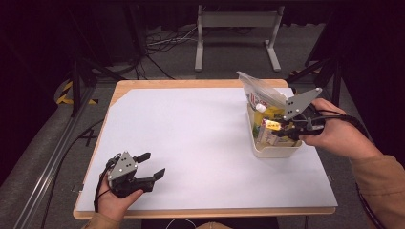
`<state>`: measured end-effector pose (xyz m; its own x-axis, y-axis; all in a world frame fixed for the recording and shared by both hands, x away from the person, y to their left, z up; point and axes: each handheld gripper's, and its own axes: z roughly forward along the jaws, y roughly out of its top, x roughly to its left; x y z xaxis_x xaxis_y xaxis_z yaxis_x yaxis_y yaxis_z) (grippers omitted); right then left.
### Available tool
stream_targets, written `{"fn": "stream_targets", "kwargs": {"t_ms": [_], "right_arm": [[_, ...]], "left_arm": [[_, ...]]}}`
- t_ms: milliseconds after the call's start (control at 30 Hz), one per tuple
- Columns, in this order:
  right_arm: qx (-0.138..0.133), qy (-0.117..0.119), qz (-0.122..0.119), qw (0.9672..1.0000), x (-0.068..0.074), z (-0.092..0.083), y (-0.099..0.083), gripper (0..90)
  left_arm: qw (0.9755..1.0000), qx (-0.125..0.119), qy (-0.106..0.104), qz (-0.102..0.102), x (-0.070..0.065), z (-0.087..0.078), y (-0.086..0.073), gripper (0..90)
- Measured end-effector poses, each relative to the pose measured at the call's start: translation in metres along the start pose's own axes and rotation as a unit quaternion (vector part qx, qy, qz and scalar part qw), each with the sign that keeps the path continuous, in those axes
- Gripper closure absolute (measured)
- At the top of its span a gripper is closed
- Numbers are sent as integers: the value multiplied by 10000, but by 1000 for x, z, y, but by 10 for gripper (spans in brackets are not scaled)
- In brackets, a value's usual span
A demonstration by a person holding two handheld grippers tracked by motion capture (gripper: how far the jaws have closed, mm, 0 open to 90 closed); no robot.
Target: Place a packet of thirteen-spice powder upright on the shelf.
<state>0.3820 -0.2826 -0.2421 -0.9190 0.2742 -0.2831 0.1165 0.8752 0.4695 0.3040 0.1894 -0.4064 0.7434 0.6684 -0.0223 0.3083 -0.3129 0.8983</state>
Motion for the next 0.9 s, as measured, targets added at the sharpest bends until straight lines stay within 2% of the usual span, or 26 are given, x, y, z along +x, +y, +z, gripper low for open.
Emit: {"fn": "stream_targets", "kwargs": {"t_ms": [167, 333, 600, 900], "right_arm": [[49, 67, -41, 10000, -4, 4, -4, 677], [71, 235, -99, 9996, -9, 7, -7, 677], [-39, 604, -213, 9979, -22, 8, -16, 677], [-41, 775, -102, 9969, -29, 15, -26, 677]], "left_arm": [[10000, 0, -7, -19, 0, 1, 0, 256], [10000, 17, 20, -12, 1, 1, -1, 256], [10000, 44, 42, -39, 1, -1, -2, 257], [9999, 76, 49, -56, 1, 1, -3, 261]]}}
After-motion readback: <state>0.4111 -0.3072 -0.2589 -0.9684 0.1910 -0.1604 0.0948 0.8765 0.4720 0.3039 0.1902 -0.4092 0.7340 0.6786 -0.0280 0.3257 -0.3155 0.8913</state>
